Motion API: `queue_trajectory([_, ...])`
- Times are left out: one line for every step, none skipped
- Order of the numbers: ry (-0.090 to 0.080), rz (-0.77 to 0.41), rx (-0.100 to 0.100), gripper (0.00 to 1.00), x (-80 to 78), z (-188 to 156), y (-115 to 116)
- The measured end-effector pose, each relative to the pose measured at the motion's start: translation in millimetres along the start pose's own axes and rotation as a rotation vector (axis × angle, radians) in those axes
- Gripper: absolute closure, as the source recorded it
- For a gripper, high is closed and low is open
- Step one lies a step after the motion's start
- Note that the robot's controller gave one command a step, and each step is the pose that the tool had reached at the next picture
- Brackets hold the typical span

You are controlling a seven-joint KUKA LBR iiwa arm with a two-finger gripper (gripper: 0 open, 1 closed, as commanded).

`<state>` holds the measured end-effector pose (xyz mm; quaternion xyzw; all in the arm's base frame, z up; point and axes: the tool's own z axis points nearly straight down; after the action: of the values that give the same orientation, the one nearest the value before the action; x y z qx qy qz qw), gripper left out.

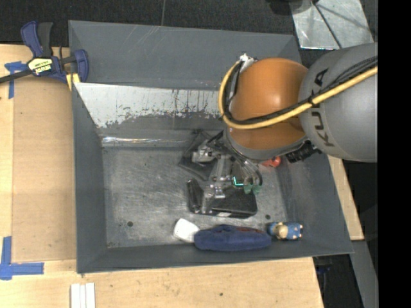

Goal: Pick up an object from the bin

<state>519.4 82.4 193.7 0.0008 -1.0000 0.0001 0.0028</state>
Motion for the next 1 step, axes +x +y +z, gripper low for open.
queue_trajectory([-0.023, 0.069, -0.003, 0.00, -3.4, 107.9, 1.1])
